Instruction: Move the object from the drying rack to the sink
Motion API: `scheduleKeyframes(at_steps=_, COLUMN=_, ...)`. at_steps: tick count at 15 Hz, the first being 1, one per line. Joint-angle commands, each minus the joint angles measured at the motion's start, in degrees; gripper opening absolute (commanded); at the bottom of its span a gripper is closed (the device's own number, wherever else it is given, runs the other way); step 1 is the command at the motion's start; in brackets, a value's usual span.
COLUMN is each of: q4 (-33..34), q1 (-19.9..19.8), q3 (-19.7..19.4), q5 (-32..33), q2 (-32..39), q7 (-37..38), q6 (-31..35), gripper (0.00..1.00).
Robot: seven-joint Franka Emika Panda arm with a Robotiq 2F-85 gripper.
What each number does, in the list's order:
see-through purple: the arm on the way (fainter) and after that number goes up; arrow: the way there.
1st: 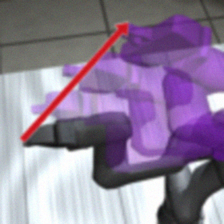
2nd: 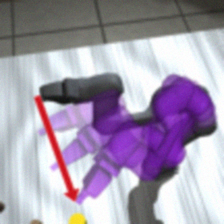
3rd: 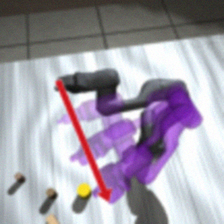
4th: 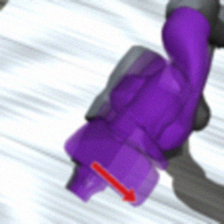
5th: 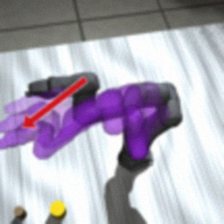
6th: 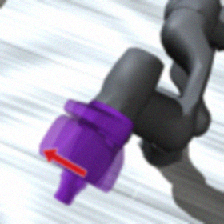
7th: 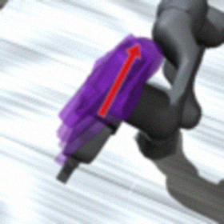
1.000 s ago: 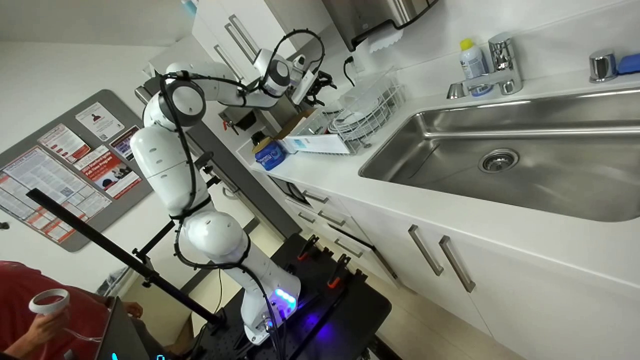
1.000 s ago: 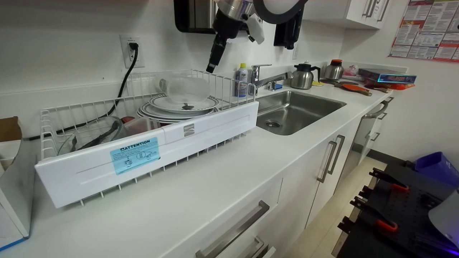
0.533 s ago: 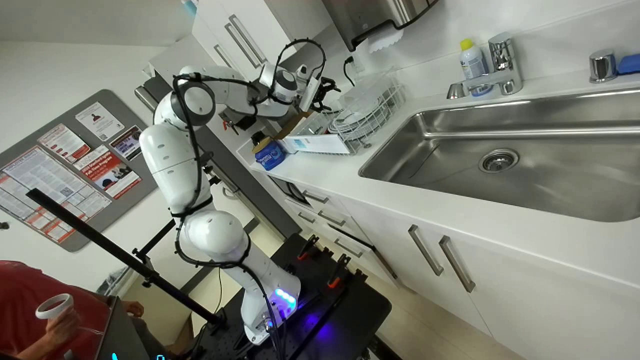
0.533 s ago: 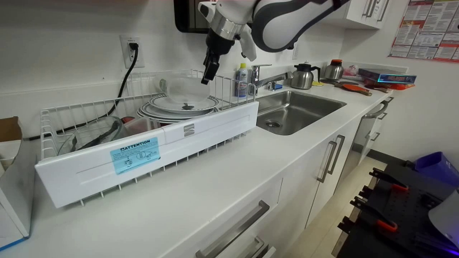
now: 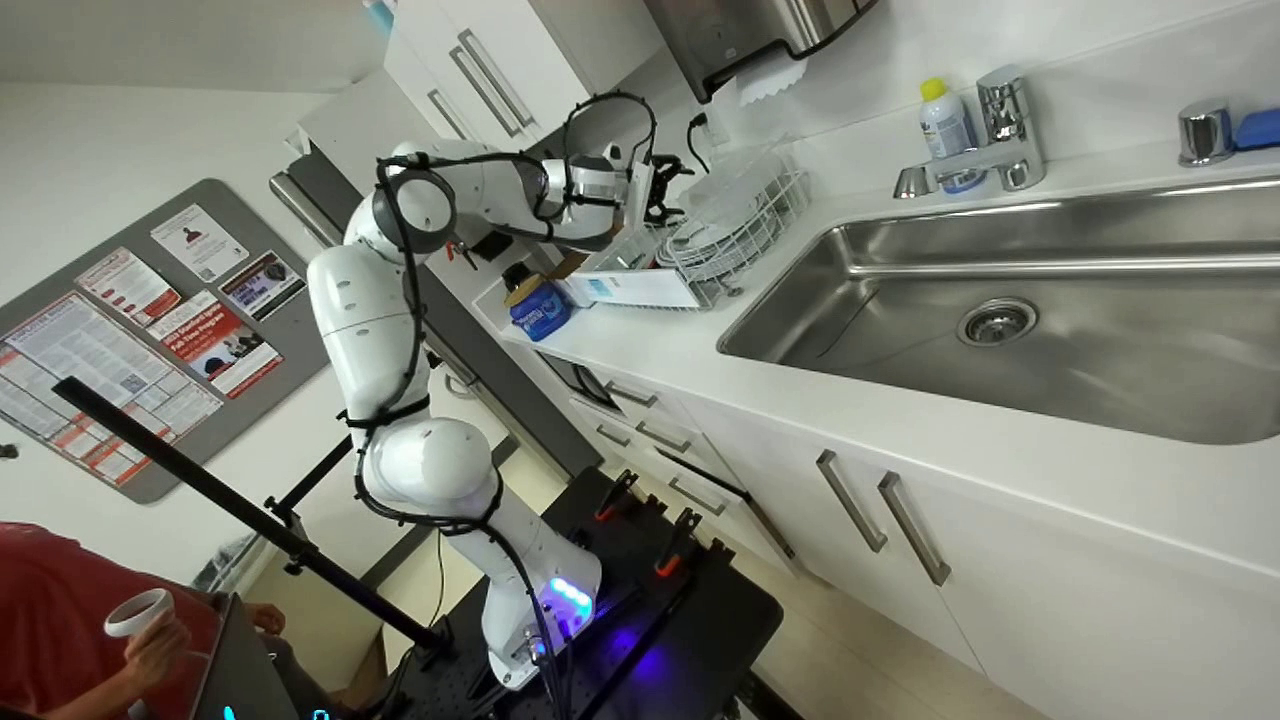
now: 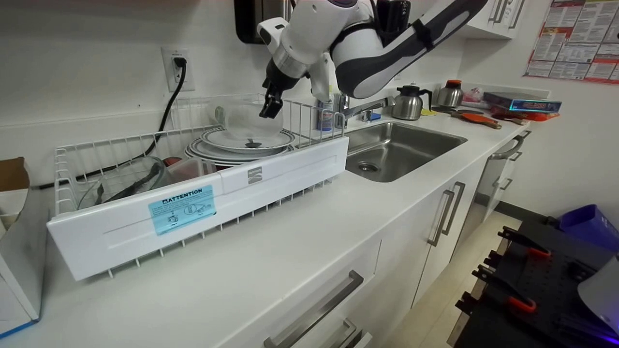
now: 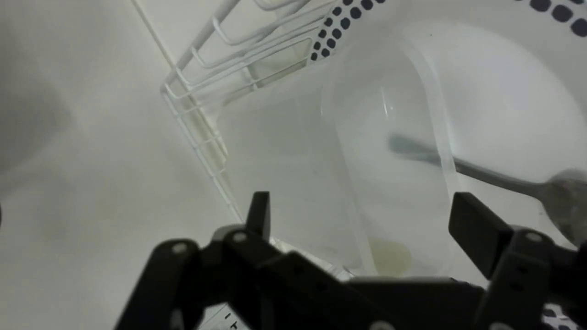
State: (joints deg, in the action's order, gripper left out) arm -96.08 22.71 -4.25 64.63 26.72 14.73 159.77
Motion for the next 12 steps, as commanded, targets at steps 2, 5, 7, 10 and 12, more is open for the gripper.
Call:
scheduleKeyframes(at_steps=2, q4=6.24, q1=1.76, q3=-2.85, q5=7.07, q2=5.73, q7=6.29, q6=1.02, gripper=1.0)
scheduleKeyframes(at_steps=5, q4=8.88, q1=2.51, q3=-3.94, q5=11.06, q2=8.24, q7=10.11, q6=0.55, gripper=1.0)
scheduleKeyframes(at_steps=7, q4=10.56, q1=3.18, q3=-4.77, q5=14.26, q2=9.59, q7=13.36, q6=0.15, gripper=0.74)
scheduleKeyframes(at_steps=10, q4=11.83, q1=3.56, q3=-5.13, q5=17.22, q2=10.67, q7=16.61, q6=-0.21, gripper=0.49)
scheduleKeyframes(at_steps=12, q4=12.22, q1=3.66, q3=-5.16, q5=18.18, q2=11.02, q7=17.74, q6=-0.31, gripper=0.34)
